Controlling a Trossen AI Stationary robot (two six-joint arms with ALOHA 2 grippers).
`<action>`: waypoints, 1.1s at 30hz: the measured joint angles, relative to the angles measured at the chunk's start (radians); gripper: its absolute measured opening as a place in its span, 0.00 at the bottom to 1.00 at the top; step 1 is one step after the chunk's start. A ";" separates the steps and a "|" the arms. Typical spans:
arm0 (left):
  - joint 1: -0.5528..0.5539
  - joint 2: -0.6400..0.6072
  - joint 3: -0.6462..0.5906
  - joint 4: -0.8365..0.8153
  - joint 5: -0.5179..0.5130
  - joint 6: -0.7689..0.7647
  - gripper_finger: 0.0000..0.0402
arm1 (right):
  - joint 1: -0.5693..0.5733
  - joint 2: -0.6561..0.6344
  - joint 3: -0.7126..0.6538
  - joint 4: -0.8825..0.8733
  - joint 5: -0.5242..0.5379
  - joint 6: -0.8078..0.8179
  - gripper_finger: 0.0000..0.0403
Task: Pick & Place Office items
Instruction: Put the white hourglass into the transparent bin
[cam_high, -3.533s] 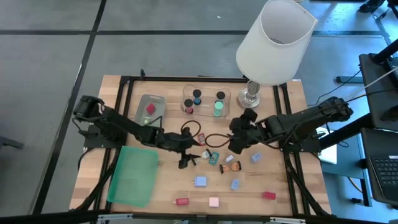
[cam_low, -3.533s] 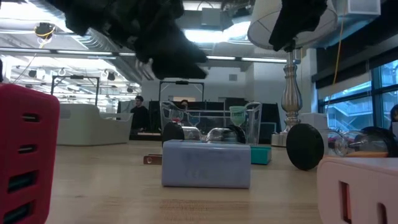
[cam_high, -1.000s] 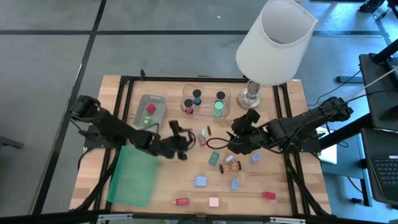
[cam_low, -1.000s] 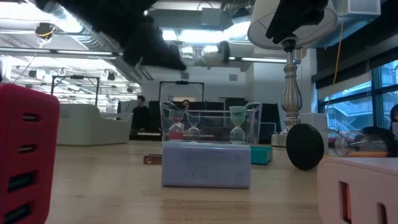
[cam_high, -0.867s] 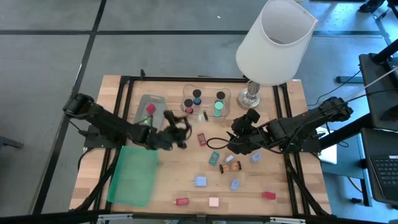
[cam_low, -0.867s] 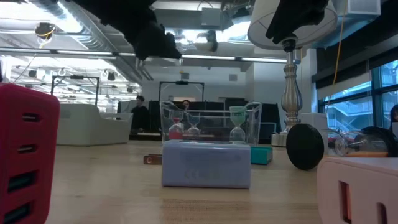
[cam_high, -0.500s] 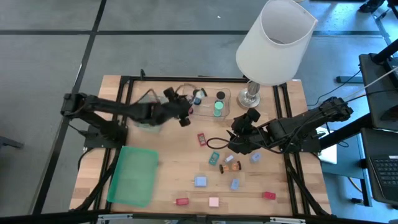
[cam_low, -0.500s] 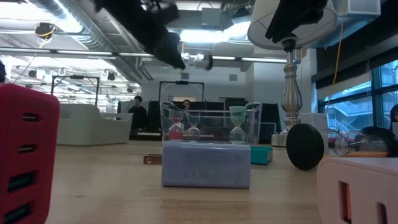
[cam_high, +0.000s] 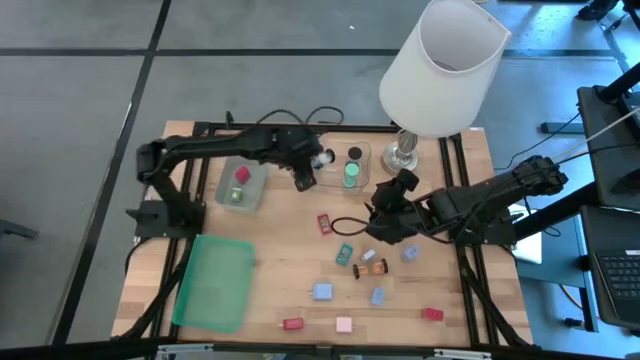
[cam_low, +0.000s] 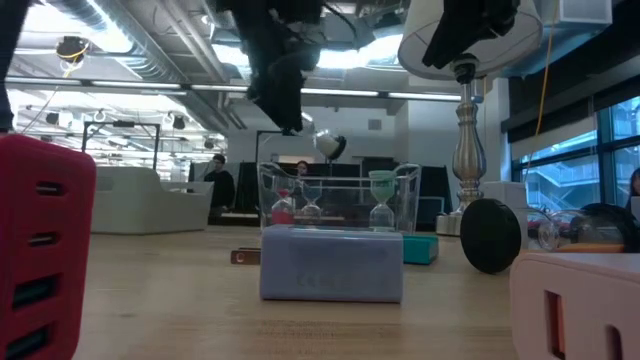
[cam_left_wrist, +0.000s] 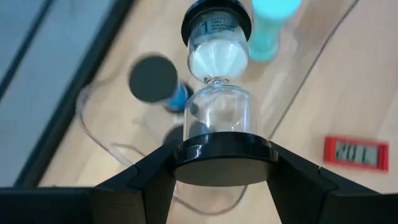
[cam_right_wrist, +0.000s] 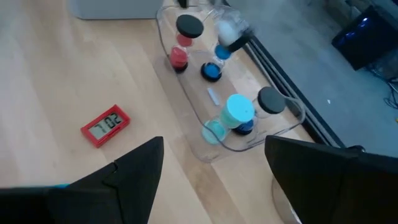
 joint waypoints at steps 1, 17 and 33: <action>0.000 0.031 0.036 -0.047 0.005 0.000 0.53 | -0.006 0.000 0.000 0.000 0.000 0.001 0.70; 0.013 0.330 0.343 -0.363 0.067 0.097 0.53 | -0.046 0.000 0.000 -0.007 0.000 -0.046 0.70; 0.020 0.337 0.346 -0.382 0.004 0.368 0.53 | -0.048 0.000 0.000 -0.009 0.026 -0.106 0.70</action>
